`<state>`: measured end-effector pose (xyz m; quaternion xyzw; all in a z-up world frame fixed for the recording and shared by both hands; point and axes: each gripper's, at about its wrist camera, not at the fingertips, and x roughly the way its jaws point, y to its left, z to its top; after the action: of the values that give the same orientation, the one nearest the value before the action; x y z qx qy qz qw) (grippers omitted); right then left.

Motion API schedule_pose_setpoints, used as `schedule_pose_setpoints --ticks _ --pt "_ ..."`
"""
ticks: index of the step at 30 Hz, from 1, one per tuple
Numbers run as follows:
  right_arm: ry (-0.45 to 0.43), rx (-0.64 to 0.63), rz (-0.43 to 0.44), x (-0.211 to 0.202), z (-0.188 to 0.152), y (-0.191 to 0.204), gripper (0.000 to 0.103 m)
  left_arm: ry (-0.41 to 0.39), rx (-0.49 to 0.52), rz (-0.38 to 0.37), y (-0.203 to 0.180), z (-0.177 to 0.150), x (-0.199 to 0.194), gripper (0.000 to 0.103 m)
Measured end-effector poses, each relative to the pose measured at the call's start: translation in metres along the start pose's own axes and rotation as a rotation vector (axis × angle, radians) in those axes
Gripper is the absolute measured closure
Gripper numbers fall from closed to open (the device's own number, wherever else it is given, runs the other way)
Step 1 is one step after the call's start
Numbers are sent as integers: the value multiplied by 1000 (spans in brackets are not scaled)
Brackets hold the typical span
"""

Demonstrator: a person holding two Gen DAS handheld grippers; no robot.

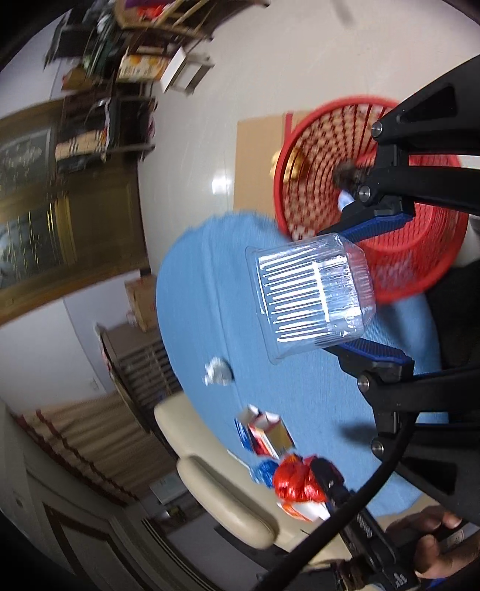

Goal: Collect trash
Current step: 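Carry the clear tray and red bag to the red basket and release both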

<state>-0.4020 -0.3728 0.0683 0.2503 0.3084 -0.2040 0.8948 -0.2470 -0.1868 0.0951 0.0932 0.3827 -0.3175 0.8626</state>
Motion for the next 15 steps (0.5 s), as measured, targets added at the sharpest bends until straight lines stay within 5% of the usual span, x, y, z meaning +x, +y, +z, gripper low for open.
schedule_pose_setpoints --ticks 10,15 --pt "30 94 -109 -1 -4 -58 50 1 126 -128 -66 3 6 66" --pt "114 154 -128 14 -11 -78 24 18 175 -163 -89 2 13 66"
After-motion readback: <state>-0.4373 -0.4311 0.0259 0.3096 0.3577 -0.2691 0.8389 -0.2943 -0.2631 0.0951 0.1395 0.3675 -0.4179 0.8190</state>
